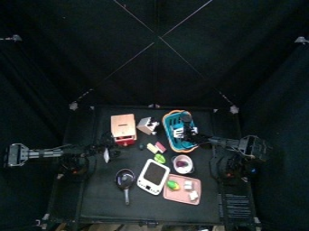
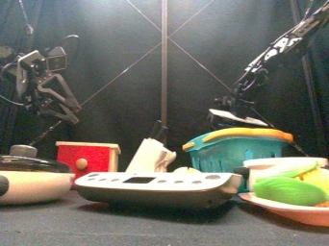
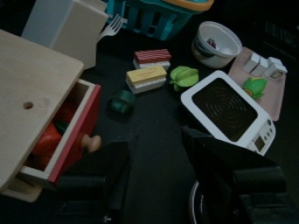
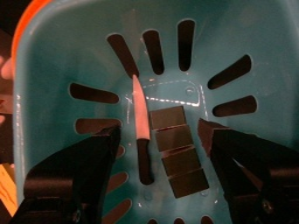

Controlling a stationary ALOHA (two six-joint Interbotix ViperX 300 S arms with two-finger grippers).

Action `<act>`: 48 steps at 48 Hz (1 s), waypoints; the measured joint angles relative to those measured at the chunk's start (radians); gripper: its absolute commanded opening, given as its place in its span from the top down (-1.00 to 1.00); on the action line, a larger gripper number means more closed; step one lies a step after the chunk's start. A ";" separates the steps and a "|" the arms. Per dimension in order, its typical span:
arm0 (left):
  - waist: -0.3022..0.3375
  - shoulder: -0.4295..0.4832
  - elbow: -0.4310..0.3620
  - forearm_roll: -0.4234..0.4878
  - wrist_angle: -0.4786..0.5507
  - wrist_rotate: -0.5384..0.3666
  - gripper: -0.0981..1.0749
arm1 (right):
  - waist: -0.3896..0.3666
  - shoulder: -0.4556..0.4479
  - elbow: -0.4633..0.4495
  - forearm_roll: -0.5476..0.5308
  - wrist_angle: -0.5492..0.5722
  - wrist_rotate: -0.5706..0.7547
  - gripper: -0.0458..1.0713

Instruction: Grab white sushi half

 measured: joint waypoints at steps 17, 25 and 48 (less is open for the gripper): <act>-0.038 0.028 -0.023 0.000 -0.057 0.000 -0.59 | 0.170 -0.150 -0.017 -0.049 0.008 0.000 -0.87; -0.106 0.115 -0.049 0.017 -0.130 0.003 -0.59 | 0.350 -0.222 0.003 -0.048 0.048 0.006 -0.87; -0.244 0.301 -0.124 0.114 -0.342 0.000 -0.59 | 0.871 -0.121 -0.028 0.229 0.146 0.078 -0.87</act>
